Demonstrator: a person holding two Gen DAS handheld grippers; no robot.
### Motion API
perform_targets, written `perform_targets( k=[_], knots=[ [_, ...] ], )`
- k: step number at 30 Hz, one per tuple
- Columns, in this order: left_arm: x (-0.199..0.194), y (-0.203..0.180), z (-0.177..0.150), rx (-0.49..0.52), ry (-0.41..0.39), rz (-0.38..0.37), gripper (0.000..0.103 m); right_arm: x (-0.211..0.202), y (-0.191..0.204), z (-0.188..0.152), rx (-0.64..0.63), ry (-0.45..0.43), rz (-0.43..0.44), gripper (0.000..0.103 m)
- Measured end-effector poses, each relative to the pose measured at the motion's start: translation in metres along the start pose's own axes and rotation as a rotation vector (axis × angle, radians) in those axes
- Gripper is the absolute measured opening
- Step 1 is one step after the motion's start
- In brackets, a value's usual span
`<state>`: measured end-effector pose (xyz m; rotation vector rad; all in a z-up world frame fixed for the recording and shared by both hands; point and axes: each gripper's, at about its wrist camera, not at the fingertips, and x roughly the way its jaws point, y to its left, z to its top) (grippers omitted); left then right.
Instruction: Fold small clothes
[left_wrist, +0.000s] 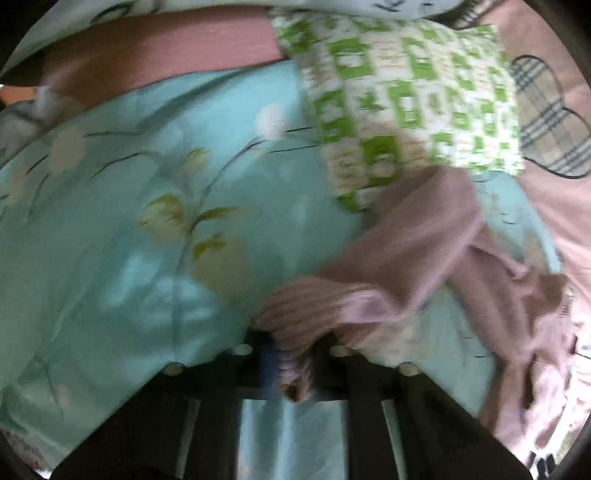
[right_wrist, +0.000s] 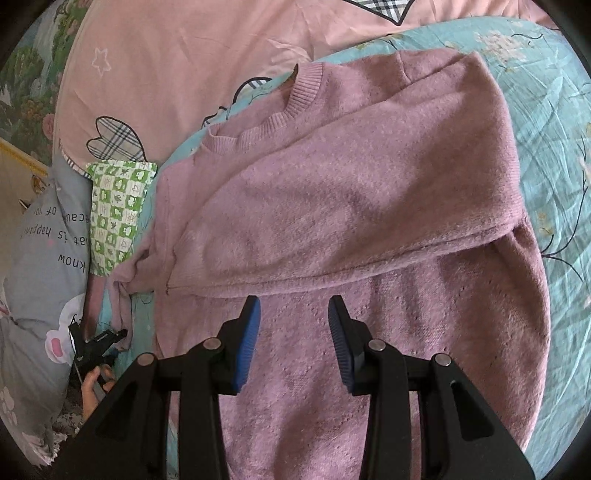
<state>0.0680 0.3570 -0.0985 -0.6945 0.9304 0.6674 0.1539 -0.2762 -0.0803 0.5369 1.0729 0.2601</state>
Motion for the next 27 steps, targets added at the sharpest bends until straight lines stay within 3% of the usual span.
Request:
perform_targets(
  k=[5, 10, 15, 21, 27],
  knots=[
    [-0.048, -0.048, -0.006, 0.130, -0.062, -0.203, 0.004, 0.000, -0.002, 0.002, 0.016, -0.012, 0.001, 0.040],
    [-0.084, -0.171, -0.036, 0.332, -0.044, -0.425, 0.004, 0.000, -0.008, 0.006, 0.040, -0.030, 0.012, 0.040],
    [-0.105, -0.306, -0.085, 0.536, 0.033, -0.669, 0.004, -0.011, -0.020, 0.010, 0.072, -0.063, 0.013, 0.040],
    [-0.093, -0.408, -0.151, 0.715, 0.135, -0.765, 0.004, -0.035, -0.051, 0.013, 0.137, -0.119, 0.000, 0.040],
    [-0.045, -0.444, -0.196, 0.779, 0.243, -0.716, 0.005, -0.053, -0.077, 0.012, 0.189, -0.155, -0.010, 0.040]
  ],
)
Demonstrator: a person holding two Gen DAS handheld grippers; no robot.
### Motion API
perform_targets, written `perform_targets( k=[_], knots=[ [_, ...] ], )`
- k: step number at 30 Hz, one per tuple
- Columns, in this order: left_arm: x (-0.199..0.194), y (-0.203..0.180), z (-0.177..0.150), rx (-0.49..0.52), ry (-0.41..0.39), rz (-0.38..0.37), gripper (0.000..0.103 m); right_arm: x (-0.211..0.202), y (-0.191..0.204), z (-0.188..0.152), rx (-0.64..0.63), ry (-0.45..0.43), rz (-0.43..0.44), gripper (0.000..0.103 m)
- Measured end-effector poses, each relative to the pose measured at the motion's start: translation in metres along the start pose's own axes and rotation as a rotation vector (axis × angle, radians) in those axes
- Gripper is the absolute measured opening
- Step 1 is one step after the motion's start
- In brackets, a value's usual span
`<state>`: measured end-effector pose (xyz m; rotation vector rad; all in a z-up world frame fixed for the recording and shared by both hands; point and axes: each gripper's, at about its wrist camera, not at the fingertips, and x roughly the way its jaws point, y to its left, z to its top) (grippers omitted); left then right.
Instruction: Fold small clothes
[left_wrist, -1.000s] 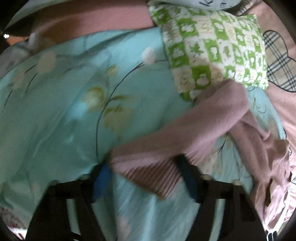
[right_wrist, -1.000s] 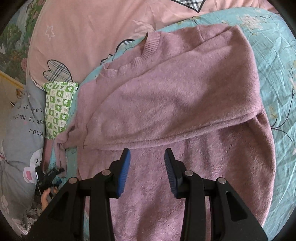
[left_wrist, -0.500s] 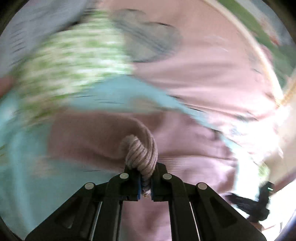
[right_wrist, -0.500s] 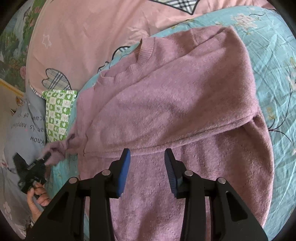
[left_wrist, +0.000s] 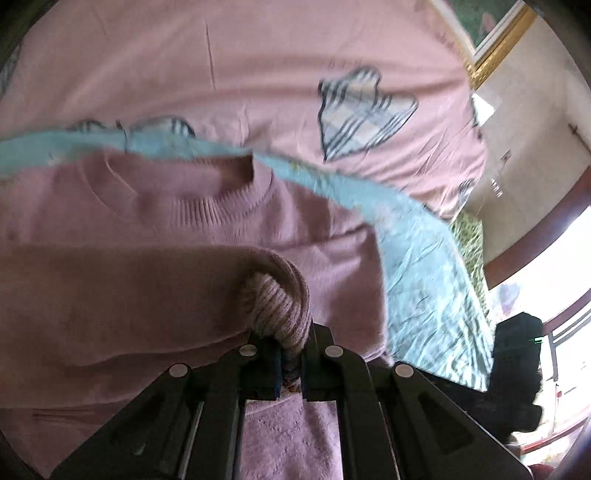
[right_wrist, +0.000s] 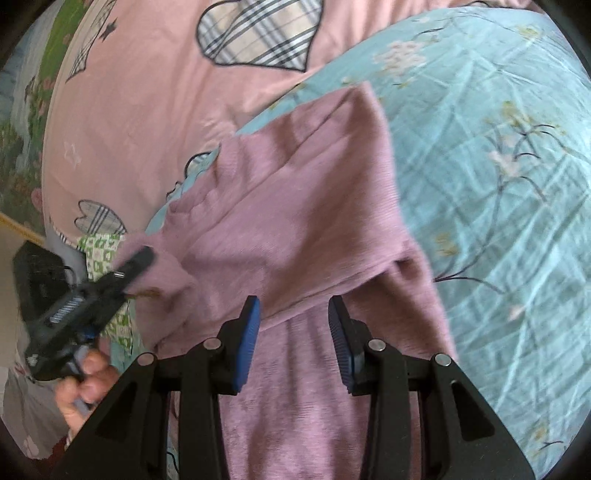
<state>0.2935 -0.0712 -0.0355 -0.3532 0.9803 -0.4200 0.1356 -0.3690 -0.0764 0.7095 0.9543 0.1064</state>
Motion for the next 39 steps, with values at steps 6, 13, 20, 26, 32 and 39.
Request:
perform_targets(
  k=[6, 13, 20, 26, 32, 39],
  knots=[
    [0.035, 0.012, -0.011, -0.025, 0.081, 0.018, 0.016, -0.001, -0.010, 0.004, 0.011, 0.004, 0.009, 0.040],
    [-0.006, 0.043, -0.036, -0.077, 0.067, 0.040, 0.024, 0.020, 0.030, 0.003, -0.097, 0.036, 0.049, 0.050],
    [-0.065, 0.115, -0.080, -0.163, 0.027, 0.309, 0.029, 0.049, 0.086, -0.009, -0.374, 0.058, 0.014, 0.067],
    [-0.094, 0.187, -0.099, -0.265, -0.005, 0.570, 0.029, 0.073, 0.112, -0.016, -0.685, 0.035, -0.178, 0.069],
    [-0.105, 0.202, -0.092, -0.287, -0.057, 0.620, 0.033, 0.096, 0.078, 0.027, -0.419, 0.053, -0.078, 0.069],
    [-0.095, 0.213, -0.081, -0.313, -0.046, 0.610, 0.034, 0.105, 0.096, 0.033, -0.336, 0.109, 0.056, 0.007]
  ],
)
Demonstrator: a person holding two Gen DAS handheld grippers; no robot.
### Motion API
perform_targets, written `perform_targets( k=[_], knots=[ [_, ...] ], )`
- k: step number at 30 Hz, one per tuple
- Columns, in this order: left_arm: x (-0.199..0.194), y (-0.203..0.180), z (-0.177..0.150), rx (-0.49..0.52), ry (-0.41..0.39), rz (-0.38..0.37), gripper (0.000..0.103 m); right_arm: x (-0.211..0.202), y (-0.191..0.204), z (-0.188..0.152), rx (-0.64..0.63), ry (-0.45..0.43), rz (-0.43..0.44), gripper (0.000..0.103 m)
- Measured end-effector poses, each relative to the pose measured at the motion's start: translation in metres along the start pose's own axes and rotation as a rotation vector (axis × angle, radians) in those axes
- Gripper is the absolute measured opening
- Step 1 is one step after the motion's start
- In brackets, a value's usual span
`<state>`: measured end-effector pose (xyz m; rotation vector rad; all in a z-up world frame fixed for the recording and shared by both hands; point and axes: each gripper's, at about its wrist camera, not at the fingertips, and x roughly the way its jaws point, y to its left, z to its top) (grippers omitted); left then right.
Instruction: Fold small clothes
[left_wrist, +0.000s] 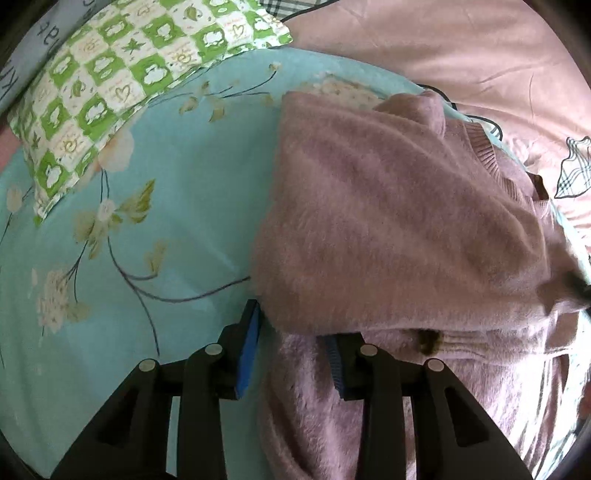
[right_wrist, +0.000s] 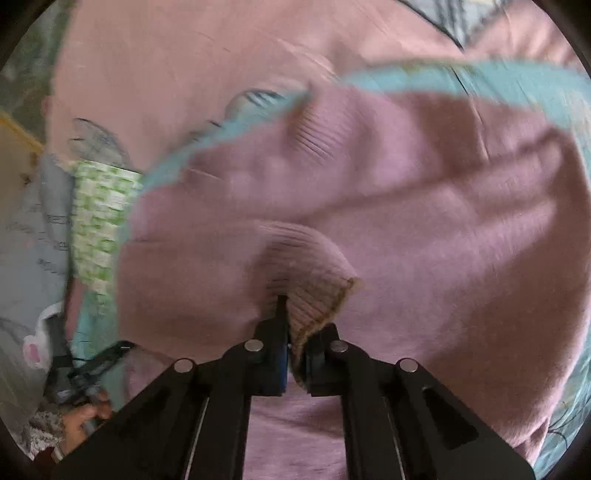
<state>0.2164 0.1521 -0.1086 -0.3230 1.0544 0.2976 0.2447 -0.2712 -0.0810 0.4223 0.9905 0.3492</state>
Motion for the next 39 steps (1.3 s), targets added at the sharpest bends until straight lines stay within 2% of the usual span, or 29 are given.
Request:
perform_targets(
  k=[2, 4, 6, 7, 10, 12, 15, 18, 23, 26, 28, 29, 33, 34, 36, 39],
  knots=[
    [0.003, -0.002, 0.006, -0.006, -0.002, 0.004, 0.037, -0.032, 0.014, 0.004, -0.016, -0.082, 0.067, 0.007],
    [0.004, 0.000, 0.011, -0.029, -0.001, 0.003, 0.037, -0.079, 0.019, 0.007, 0.000, -0.202, 0.142, 0.007],
    [0.002, 0.003, 0.009, -0.052, -0.002, -0.007, 0.040, -0.117, 0.004, 0.002, 0.039, -0.299, 0.115, 0.007],
    [0.002, 0.003, 0.009, -0.060, 0.002, -0.015, 0.042, -0.125, -0.013, -0.002, 0.064, -0.312, 0.057, 0.007],
    [0.003, -0.002, 0.007, -0.037, 0.003, 0.003, 0.045, -0.110, -0.064, -0.019, 0.169, -0.214, -0.058, 0.007],
    [0.002, -0.004, 0.006, -0.029, -0.002, 0.020, 0.045, -0.098, -0.086, -0.035, 0.208, -0.159, -0.084, 0.007],
    [0.004, -0.005, 0.007, -0.069, -0.009, 0.032, 0.045, -0.086, -0.087, -0.049, 0.201, -0.131, -0.092, 0.007],
    [0.001, 0.000, 0.004, -0.099, -0.014, 0.027, 0.047, -0.079, -0.084, -0.051, 0.189, -0.141, -0.098, 0.007],
    [0.005, -0.001, 0.000, -0.064, 0.000, 0.025, 0.049, -0.068, -0.096, -0.047, 0.204, -0.112, -0.137, 0.007],
    [0.006, 0.001, 0.001, -0.057, 0.021, 0.002, 0.051, -0.059, -0.095, -0.048, 0.168, -0.075, -0.164, 0.007],
    [0.004, 0.001, 0.003, -0.035, 0.050, -0.041, 0.050, -0.055, -0.094, -0.046, 0.169, -0.055, -0.163, 0.010],
    [0.001, 0.002, 0.004, -0.028, 0.068, -0.088, 0.048, -0.054, -0.093, -0.044, 0.174, -0.046, -0.167, 0.013],
    [-0.023, 0.008, 0.012, -0.005, 0.083, -0.324, 0.052, -0.068, -0.086, -0.042, 0.157, -0.060, -0.218, 0.034],
    [-0.026, 0.008, 0.016, 0.003, 0.079, -0.353, 0.055, -0.077, -0.084, -0.044, 0.150, -0.082, -0.241, 0.035],
    [-0.029, 0.008, 0.034, 0.012, 0.058, -0.377, 0.072, -0.087, -0.082, -0.045, 0.142, -0.108, -0.276, 0.038],
    [-0.009, 0.008, 0.077, -0.016, 0.055, -0.401, 0.073, -0.095, -0.070, -0.044, 0.112, -0.144, -0.278, 0.039]
  ],
)
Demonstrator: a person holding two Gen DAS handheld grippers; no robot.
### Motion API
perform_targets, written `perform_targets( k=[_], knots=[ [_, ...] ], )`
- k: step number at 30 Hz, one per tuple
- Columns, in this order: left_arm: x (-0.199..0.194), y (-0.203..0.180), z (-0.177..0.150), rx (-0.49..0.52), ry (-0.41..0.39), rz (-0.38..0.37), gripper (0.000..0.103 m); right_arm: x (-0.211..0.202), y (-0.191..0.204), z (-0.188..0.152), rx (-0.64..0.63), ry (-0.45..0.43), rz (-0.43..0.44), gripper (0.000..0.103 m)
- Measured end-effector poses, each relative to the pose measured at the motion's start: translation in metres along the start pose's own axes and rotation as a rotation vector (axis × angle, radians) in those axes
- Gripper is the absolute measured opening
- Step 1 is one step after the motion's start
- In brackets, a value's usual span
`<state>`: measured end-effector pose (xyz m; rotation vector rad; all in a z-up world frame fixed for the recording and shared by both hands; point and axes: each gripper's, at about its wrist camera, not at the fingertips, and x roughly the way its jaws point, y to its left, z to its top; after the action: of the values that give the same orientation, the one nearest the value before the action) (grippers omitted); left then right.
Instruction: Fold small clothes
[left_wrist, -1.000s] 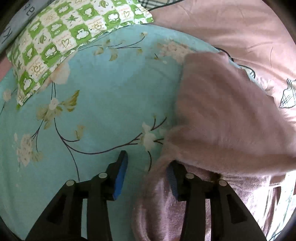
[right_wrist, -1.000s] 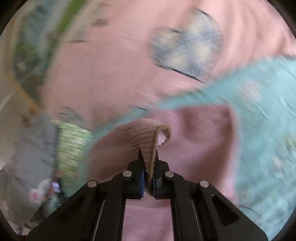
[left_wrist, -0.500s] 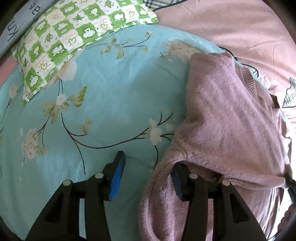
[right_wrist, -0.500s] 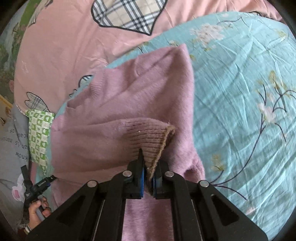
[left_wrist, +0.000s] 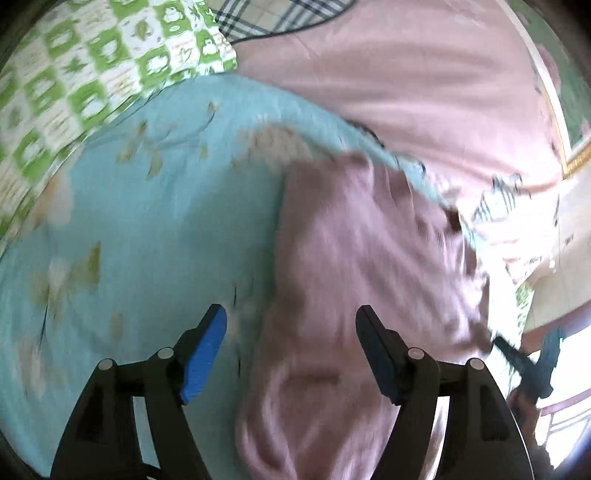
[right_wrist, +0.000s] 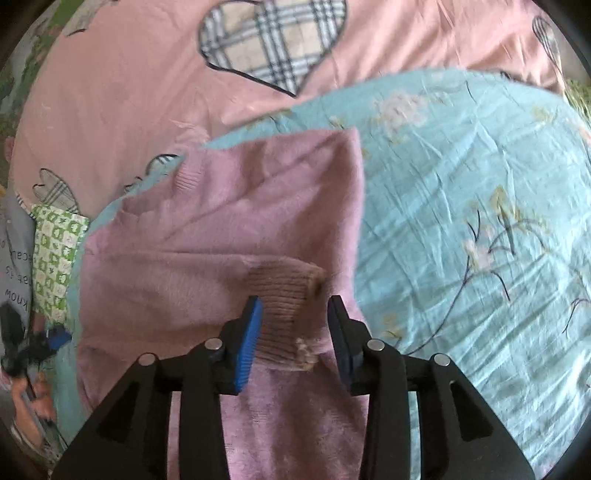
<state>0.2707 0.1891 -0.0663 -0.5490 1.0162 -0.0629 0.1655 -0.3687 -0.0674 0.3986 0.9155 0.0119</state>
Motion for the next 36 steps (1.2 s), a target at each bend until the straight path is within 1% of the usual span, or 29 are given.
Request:
perform_targets(
  k=[2, 4, 6, 8, 10, 11, 12, 13, 14, 15, 16, 17, 18, 20, 21, 22, 23, 25, 27, 28, 29, 31, 32, 33, 34, 35, 36],
  knots=[
    [0.019, 0.006, 0.030, -0.015, 0.023, -0.001, 0.073, -0.001, 0.014, 0.001, -0.025, -0.009, 0.061, 0.039],
    [0.042, 0.004, 0.059, -0.005, 0.062, -0.015, 0.073, 0.007, 0.032, 0.001, -0.059, 0.015, 0.132, 0.039],
    [0.056, -0.001, 0.073, 0.035, 0.080, 0.004, 0.073, 0.019, 0.052, 0.001, -0.092, 0.061, 0.191, 0.039],
    [0.074, -0.012, 0.084, 0.091, 0.117, 0.010, 0.073, 0.026, 0.069, -0.002, -0.130, 0.085, 0.245, 0.039],
    [0.088, -0.020, 0.088, 0.120, 0.148, 0.006, 0.074, 0.035, 0.084, -0.004, -0.175, 0.109, 0.295, 0.039],
    [0.092, -0.023, 0.089, 0.133, 0.152, -0.001, 0.073, 0.038, 0.088, -0.005, -0.188, 0.116, 0.302, 0.039],
    [0.093, -0.028, 0.089, 0.155, 0.135, 0.002, 0.067, 0.044, 0.092, -0.007, -0.209, 0.127, 0.301, 0.039],
    [0.092, -0.032, 0.088, 0.179, 0.114, 0.000, 0.058, 0.048, 0.093, -0.009, -0.221, 0.134, 0.290, 0.039],
    [0.091, -0.034, 0.087, 0.191, 0.107, -0.007, 0.030, 0.054, 0.092, -0.009, -0.222, 0.143, 0.282, 0.039],
    [0.090, -0.035, 0.085, 0.195, 0.103, -0.013, 0.020, 0.058, 0.090, -0.009, -0.210, 0.152, 0.284, 0.039],
    [0.087, -0.037, 0.083, 0.196, 0.087, 0.001, 0.018, 0.061, 0.091, -0.008, -0.200, 0.157, 0.283, 0.039],
    [0.082, -0.042, 0.081, 0.208, 0.062, 0.030, 0.015, 0.064, 0.089, -0.007, -0.187, 0.160, 0.281, 0.039],
    [0.070, -0.045, 0.077, 0.220, 0.026, 0.058, 0.014, 0.066, 0.085, -0.006, -0.173, 0.162, 0.278, 0.039],
    [0.040, -0.048, 0.073, 0.214, -0.069, 0.046, 0.013, 0.070, 0.078, -0.004, -0.147, 0.160, 0.273, 0.039],
    [0.028, -0.044, 0.071, 0.207, -0.107, 0.050, 0.010, 0.070, 0.076, -0.004, -0.140, 0.158, 0.272, 0.039],
    [0.023, -0.038, 0.070, 0.199, -0.136, 0.089, 0.010, 0.073, 0.077, -0.003, -0.137, 0.158, 0.269, 0.039],
    [0.026, -0.031, 0.070, 0.191, -0.137, 0.136, 0.010, 0.074, 0.076, -0.003, -0.134, 0.158, 0.263, 0.039],
    [0.041, -0.012, 0.074, 0.153, -0.096, 0.194, 0.010, 0.079, 0.071, -0.005, -0.123, 0.163, 0.250, 0.039],
    [0.051, 0.000, 0.076, 0.150, -0.082, 0.243, 0.010, 0.083, 0.068, -0.005, -0.111, 0.163, 0.242, 0.039],
    [0.052, 0.003, 0.076, 0.148, -0.081, 0.256, 0.010, 0.083, 0.068, -0.006, -0.107, 0.159, 0.242, 0.039],
    [0.053, 0.005, 0.075, 0.136, -0.075, 0.250, 0.010, 0.082, 0.068, -0.005, -0.107, 0.157, 0.239, 0.039],
    [0.043, 0.008, 0.072, 0.097, -0.080, 0.202, 0.015, 0.081, 0.071, -0.005, -0.107, 0.158, 0.236, 0.039],
    [0.037, 0.008, 0.070, 0.085, -0.086, 0.178, 0.020, 0.080, 0.071, -0.005, -0.106, 0.159, 0.239, 0.039],
    [0.032, 0.006, 0.066, 0.082, -0.083, 0.163, 0.030, 0.078, 0.073, -0.004, -0.105, 0.158, 0.242, 0.039],
    [0.028, 0.004, 0.062, 0.083, -0.080, 0.153, 0.036, 0.074, 0.073, -0.002, -0.104, 0.155, 0.242, 0.039],
    [0.026, 0.002, 0.057, 0.078, -0.075, 0.141, 0.055, 0.072, 0.075, -0.001, -0.104, 0.149, 0.244, 0.039],
    [0.025, 0.000, 0.053, 0.075, -0.074, 0.132, 0.062, 0.068, 0.074, 0.000, -0.104, 0.142, 0.250, 0.039]
  ],
)
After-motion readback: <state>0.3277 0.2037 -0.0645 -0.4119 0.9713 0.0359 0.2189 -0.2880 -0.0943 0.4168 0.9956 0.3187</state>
